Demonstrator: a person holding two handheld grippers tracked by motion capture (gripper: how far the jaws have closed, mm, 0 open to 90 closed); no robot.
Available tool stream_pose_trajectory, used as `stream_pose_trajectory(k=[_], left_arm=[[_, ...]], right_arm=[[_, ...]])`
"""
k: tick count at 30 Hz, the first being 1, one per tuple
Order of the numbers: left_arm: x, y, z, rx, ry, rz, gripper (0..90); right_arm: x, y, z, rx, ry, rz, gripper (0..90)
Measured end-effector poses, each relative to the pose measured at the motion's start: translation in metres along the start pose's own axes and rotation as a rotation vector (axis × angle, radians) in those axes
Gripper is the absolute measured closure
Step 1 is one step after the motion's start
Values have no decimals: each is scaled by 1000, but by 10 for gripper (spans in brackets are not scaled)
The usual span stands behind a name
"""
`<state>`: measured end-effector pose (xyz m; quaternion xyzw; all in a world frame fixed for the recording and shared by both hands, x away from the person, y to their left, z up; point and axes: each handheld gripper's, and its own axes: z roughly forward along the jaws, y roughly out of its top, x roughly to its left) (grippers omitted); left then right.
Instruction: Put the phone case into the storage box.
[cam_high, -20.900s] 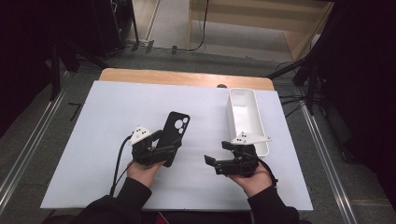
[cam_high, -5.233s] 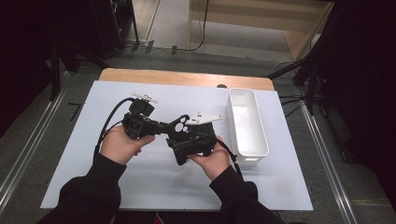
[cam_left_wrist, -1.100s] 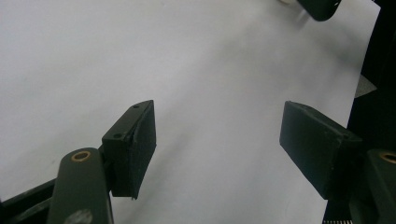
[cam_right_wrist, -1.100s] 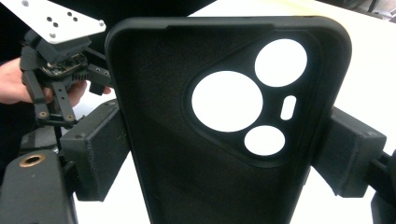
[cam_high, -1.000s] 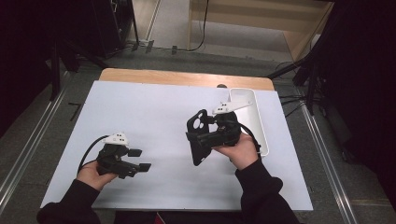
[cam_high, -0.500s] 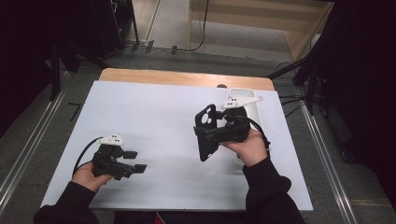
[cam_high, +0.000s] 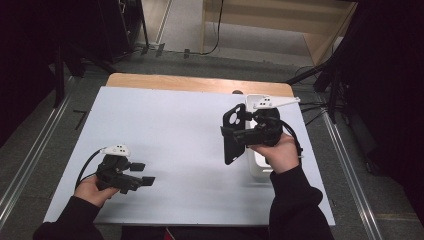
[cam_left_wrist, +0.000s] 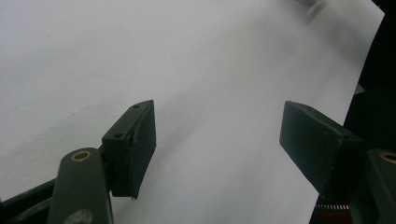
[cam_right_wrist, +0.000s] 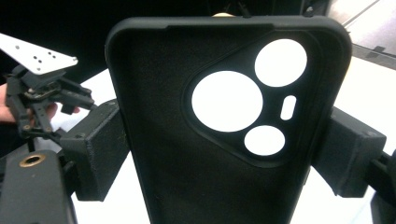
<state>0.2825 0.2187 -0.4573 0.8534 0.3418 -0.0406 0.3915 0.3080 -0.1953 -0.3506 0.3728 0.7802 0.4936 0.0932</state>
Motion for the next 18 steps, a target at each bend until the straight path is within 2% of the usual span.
stream_pose_trajectory(k=[18], left_arm=[[-2,-4,-5,-6,19,-8,269]], right_arm=[[-23,2,-24,-38,-96,33,124]])
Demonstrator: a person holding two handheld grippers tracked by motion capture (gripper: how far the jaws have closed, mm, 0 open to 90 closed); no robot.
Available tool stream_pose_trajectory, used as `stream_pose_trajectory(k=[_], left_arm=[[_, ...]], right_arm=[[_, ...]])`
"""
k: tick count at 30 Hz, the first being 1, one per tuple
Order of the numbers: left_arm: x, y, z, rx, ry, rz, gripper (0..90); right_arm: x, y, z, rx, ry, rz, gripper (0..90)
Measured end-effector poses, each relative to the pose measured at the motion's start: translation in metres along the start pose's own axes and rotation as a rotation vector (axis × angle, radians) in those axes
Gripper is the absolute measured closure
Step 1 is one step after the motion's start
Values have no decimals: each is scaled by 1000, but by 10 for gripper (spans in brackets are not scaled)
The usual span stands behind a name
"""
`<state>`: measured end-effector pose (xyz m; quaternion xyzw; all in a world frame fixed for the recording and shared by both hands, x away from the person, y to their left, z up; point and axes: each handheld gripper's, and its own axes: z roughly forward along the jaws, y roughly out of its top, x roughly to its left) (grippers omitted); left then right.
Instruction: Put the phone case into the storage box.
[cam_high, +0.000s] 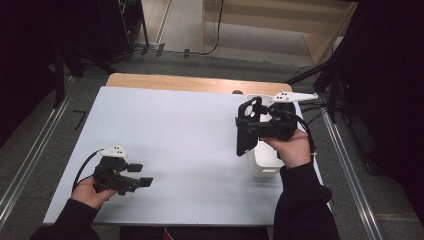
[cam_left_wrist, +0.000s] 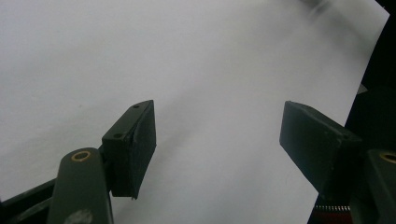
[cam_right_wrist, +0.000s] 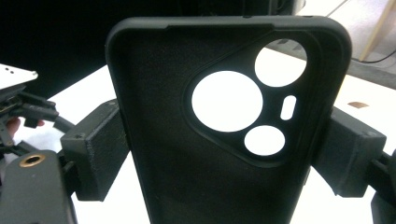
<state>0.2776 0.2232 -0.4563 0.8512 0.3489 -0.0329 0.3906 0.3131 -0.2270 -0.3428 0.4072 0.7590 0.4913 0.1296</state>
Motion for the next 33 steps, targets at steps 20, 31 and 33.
stream_pose_trajectory(k=[20,31,33], left_arm=[[0,0,0,6,2,0,270],[-1,0,2,12,3,5,270],[-1,0,2,12,2,5,270]], right_arm=[[-26,-5,-19,-43,-155,64,124],[-36,-10,-24,-59,-240,92,124],[-36,-10,-24,-62,-249,98,124]])
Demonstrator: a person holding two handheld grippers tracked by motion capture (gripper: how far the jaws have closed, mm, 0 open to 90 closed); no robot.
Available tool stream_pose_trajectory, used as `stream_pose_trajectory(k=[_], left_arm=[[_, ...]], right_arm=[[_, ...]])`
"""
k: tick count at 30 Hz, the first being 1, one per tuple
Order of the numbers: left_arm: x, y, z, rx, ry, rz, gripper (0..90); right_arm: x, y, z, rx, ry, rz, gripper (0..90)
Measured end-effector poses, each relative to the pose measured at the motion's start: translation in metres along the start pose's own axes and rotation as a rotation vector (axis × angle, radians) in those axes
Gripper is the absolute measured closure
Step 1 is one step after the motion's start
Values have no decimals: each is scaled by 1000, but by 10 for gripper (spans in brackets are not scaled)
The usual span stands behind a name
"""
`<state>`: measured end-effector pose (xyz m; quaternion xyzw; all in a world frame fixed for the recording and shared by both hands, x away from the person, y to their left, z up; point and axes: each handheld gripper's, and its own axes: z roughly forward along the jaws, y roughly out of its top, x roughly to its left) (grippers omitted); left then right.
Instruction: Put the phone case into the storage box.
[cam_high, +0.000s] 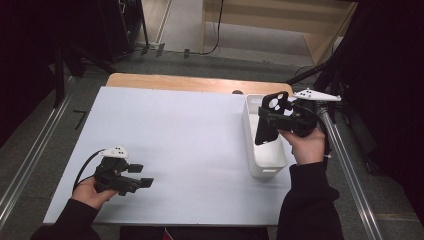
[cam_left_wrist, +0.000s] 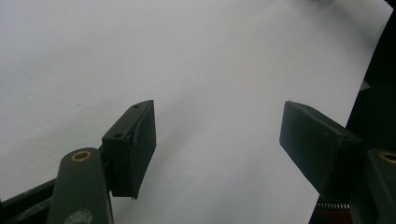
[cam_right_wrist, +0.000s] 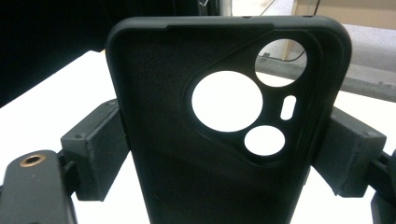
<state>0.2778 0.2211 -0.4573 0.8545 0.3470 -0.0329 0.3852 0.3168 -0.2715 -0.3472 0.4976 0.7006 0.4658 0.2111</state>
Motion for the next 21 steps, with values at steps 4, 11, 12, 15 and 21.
stream_pose_trajectory(k=[4,11,12,15,21], left_arm=[[0,0,0,-1,0,-1,270],[0,0,1,8,1,3,270],[0,0,1,8,2,2,270],[0,0,1,6,0,2,269],[0,1,2,1,-1,-2,270]], right_arm=[[-3,-1,1,-3,-22,3,125],[-6,-1,4,-17,-59,22,124],[-7,-1,5,-17,-65,24,124],[-7,0,8,-16,-74,20,124],[-11,9,14,-23,-88,28,125]])
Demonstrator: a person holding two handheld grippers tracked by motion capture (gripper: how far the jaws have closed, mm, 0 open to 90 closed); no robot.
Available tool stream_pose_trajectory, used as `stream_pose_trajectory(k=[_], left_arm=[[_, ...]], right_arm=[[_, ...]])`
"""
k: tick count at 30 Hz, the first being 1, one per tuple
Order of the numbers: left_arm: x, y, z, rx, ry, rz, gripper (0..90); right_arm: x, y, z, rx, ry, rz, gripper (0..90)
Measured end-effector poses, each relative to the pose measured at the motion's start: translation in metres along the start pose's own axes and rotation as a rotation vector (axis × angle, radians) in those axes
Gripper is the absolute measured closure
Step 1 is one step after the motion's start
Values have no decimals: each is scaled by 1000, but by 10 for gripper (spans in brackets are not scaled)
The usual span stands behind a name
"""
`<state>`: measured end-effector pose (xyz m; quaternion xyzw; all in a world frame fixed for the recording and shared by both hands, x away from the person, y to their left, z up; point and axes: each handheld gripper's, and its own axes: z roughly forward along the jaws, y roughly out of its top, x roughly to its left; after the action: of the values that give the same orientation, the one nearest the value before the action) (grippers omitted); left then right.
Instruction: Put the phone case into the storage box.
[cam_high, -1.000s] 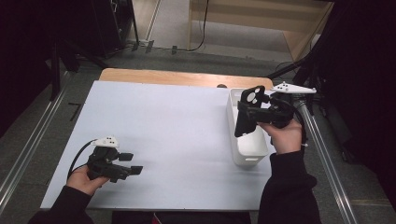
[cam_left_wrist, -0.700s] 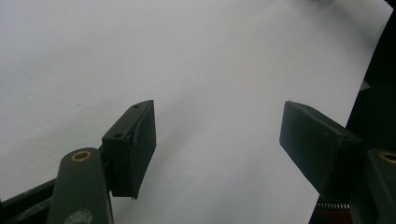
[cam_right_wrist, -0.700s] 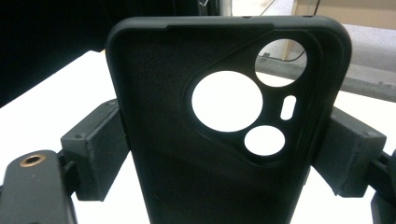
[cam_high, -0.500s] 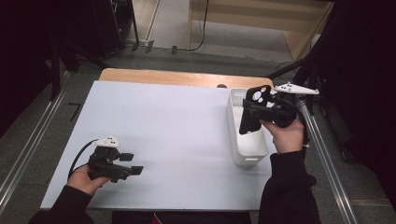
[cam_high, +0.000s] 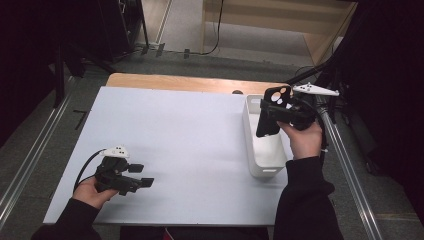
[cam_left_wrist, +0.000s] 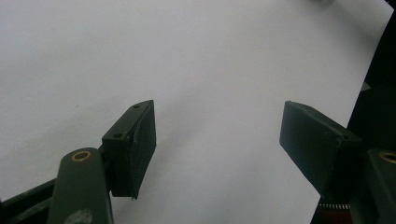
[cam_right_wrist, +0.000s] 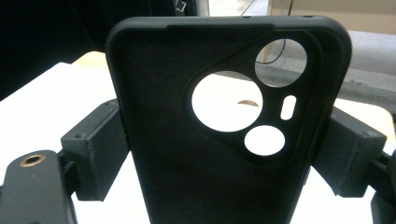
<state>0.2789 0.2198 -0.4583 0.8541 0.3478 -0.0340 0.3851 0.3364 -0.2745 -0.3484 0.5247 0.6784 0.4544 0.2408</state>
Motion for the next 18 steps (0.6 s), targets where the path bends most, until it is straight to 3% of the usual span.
stream_pose_trajectory(k=[7,18], left_arm=[[3,0,0,-1,-1,-4,270],[4,1,0,-8,-9,-9,270]], right_arm=[[-6,11,13,-1,-26,4,125],[-17,26,35,-3,-16,69,125]])
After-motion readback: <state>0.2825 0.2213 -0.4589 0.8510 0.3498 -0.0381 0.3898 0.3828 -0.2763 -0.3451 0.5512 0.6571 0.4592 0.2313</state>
